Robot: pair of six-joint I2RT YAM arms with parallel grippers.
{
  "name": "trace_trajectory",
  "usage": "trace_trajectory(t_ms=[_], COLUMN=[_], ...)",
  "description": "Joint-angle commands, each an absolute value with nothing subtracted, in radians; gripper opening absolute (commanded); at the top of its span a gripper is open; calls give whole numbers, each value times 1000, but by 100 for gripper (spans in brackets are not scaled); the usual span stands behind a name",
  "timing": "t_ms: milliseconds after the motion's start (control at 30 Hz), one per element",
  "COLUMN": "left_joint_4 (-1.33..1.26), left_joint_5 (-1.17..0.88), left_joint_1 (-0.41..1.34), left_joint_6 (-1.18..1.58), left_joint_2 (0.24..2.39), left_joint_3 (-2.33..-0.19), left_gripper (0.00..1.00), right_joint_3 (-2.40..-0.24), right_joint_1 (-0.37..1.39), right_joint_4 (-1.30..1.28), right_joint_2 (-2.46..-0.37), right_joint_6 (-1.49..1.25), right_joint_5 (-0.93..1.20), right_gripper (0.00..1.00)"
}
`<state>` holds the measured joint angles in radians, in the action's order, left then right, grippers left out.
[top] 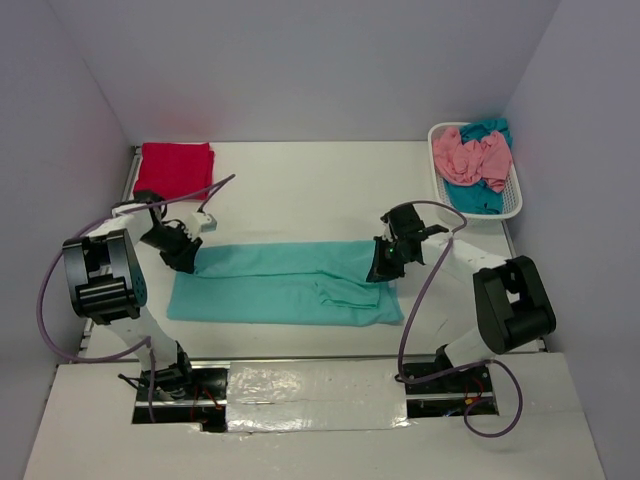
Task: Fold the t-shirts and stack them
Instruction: Fold the other side of the tshirt into a rectangle
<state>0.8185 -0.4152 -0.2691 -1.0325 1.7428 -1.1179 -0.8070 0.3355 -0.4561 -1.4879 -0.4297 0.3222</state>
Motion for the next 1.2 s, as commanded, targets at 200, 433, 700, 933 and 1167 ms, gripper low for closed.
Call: trace_trajectory(t_ms=[200, 433, 700, 933, 1167], left_joint_4=[980, 989, 1002, 671, 797], left_joint_5=[-515, -400, -545, -330, -250], left_joint_1=[-379, -405, -303, -163, -173], left_joint_6=[-1026, -1049, -1010, -841, -937], left_joint_2=[1761, 1790, 1709, 1660, 1680], left_joint_3=[-1348, -1422, -1389, -1149, -1091], left_gripper=[59, 47, 51, 57, 22], right_joint_3=[-844, -859, -850, -848, -862], right_joint_1=[344, 344, 344, 344, 342], right_joint_4=[-449, -443, -456, -446, -454], right_joint_2=[-1522, -1540, -1532, -1540, -1545], right_joint_6=[-416, -422, -413, -414, -408], right_joint_5=[308, 327, 308, 316, 310], right_gripper=[0, 0, 0, 0, 0])
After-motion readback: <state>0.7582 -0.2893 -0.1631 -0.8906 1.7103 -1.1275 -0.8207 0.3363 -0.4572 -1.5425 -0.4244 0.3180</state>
